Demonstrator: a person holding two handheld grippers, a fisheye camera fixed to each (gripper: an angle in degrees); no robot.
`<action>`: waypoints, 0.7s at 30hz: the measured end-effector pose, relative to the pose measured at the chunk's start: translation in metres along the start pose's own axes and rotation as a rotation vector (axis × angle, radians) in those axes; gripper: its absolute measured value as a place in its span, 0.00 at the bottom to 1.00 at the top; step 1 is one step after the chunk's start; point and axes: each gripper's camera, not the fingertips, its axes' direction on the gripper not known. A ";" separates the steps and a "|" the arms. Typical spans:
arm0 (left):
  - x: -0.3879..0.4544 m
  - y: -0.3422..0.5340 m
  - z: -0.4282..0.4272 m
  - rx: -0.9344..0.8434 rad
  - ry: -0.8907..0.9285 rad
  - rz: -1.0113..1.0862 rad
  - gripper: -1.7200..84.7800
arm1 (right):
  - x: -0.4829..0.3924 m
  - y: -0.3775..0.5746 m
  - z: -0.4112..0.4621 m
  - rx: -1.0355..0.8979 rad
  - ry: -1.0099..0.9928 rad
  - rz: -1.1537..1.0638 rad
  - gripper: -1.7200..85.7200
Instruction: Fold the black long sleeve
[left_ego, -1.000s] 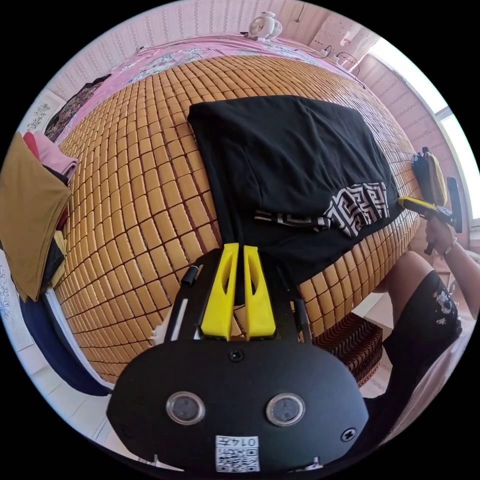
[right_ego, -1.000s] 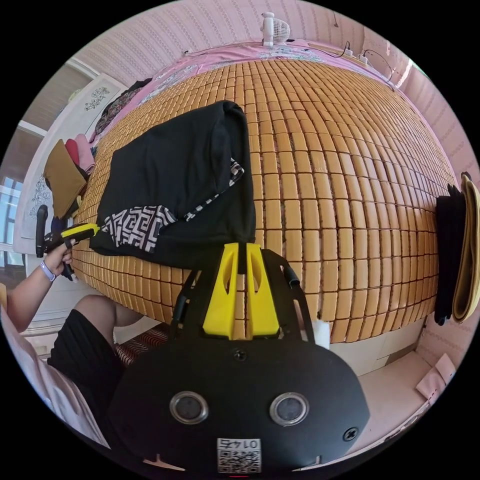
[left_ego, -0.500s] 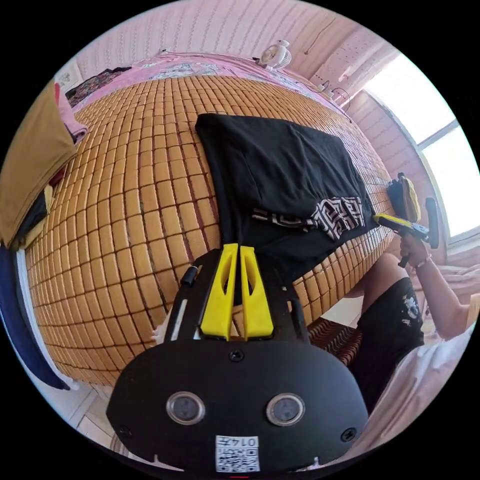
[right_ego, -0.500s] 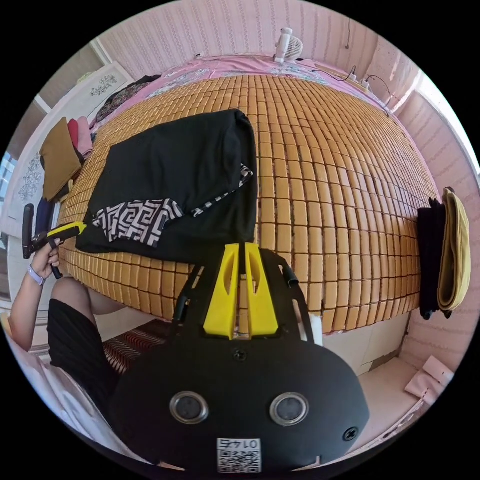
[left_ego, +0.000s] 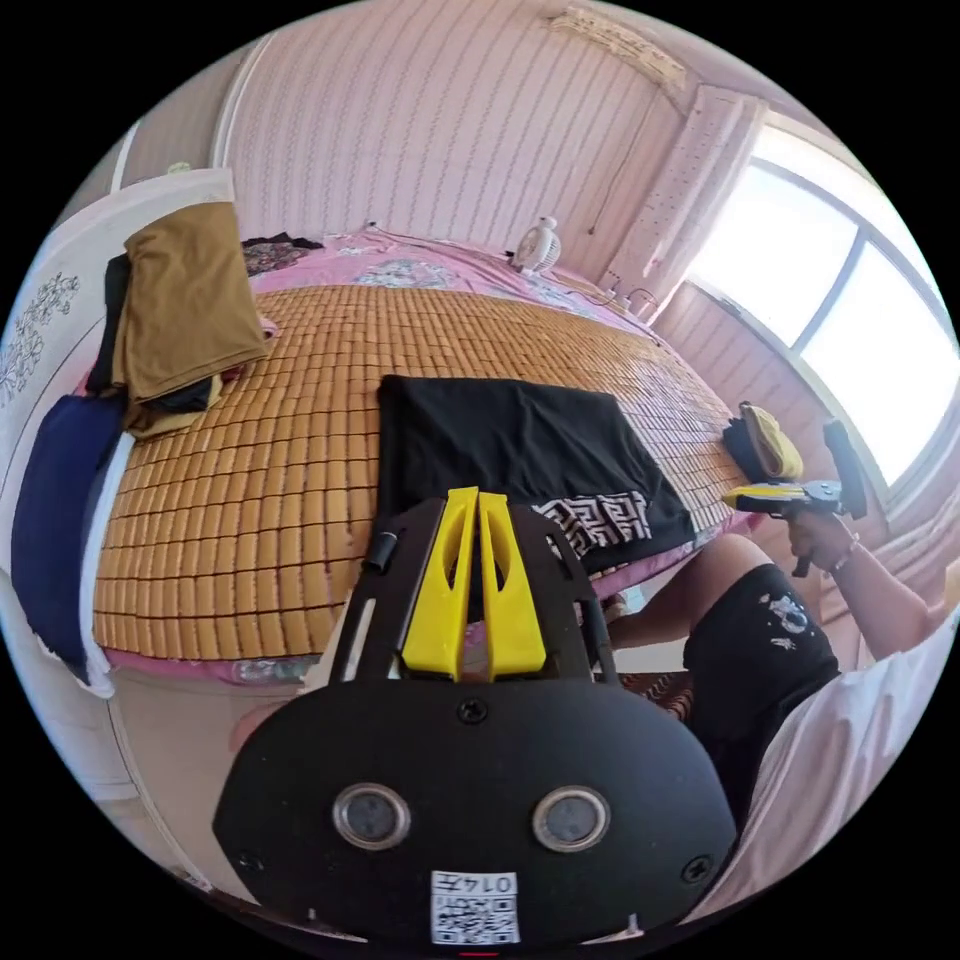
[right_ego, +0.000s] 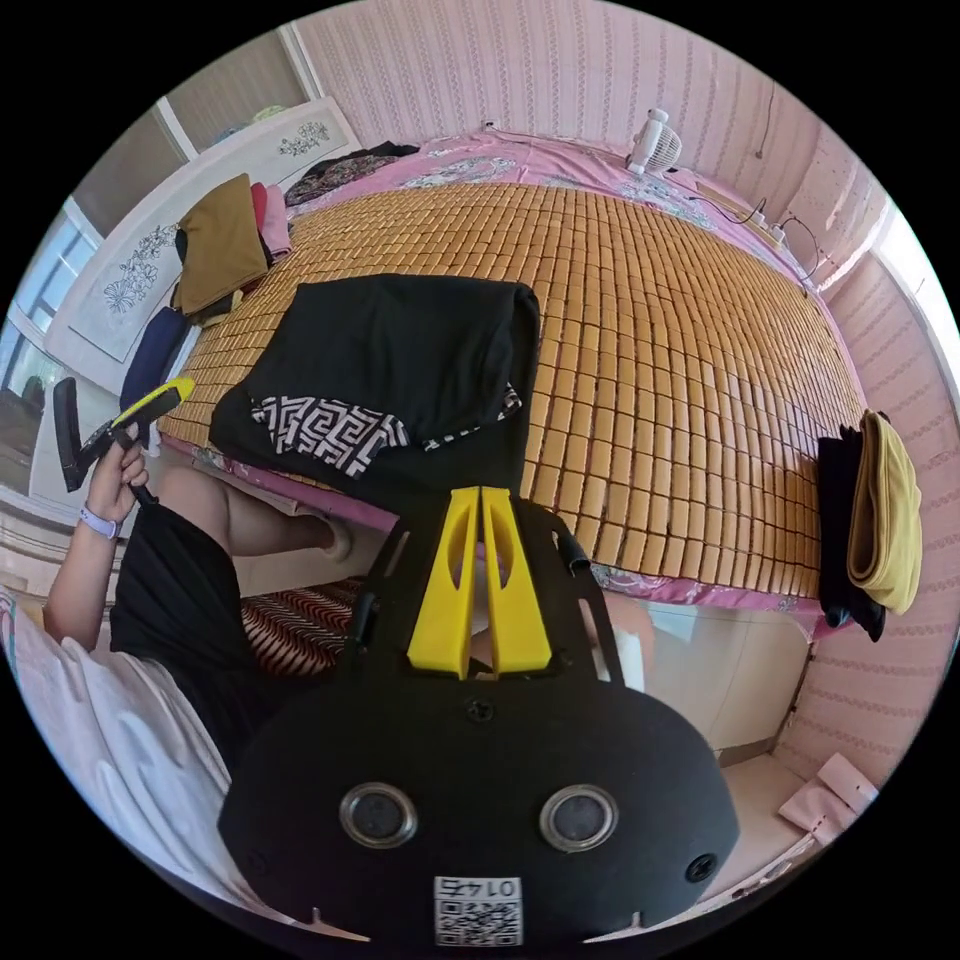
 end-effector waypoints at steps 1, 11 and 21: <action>0.009 0.000 0.007 -0.004 0.033 0.018 0.01 | -0.009 -0.011 0.002 0.002 -0.024 -0.023 0.01; 0.077 0.012 0.119 -0.225 0.122 0.239 0.01 | -0.117 -0.146 0.052 -0.113 -0.080 -0.391 0.01; 0.048 0.024 0.140 -0.370 0.346 0.299 0.01 | -0.166 -0.275 0.144 -0.323 0.134 -0.514 0.01</action>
